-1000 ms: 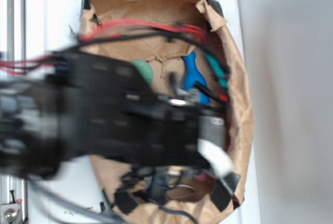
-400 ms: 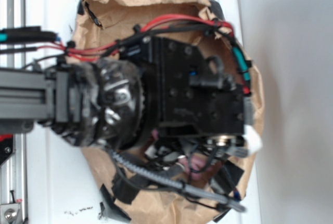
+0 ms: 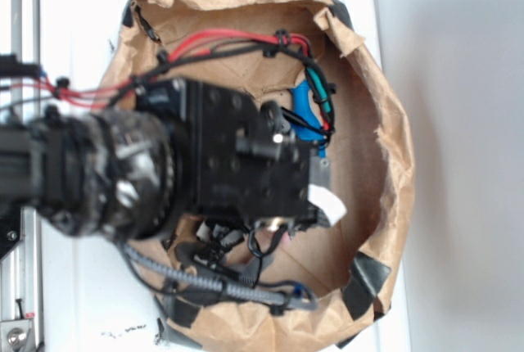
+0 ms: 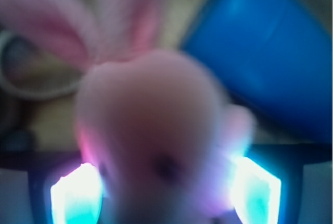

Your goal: Grab the pink bunny.

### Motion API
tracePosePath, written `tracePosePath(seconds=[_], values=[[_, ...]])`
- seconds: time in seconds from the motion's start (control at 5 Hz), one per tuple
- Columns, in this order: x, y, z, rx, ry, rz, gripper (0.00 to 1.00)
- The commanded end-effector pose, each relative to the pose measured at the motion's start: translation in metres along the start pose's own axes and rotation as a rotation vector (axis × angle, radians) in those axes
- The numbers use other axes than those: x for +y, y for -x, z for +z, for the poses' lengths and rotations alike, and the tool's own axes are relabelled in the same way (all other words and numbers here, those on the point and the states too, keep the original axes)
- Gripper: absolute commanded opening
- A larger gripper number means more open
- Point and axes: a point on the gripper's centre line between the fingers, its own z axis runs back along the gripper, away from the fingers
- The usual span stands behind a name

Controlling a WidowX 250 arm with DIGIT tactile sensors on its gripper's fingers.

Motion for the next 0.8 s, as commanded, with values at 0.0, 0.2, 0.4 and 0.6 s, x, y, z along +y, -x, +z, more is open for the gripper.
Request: tracePosePath(seconds=[0.0, 0.2, 0.4, 0.6], values=[[-0.01, 0.009, -0.009, -0.023, -0.049, 0.054, 0.0], [-0.007, 0.008, 0.003, -0.04, -0.027, 0.047, 0.0], [0.01, 0.006, 0.052, -0.158, 0.025, 0.088, 0.0], [0.026, 0.005, 0.093, -0.244, 0.065, 0.117, 0.0]])
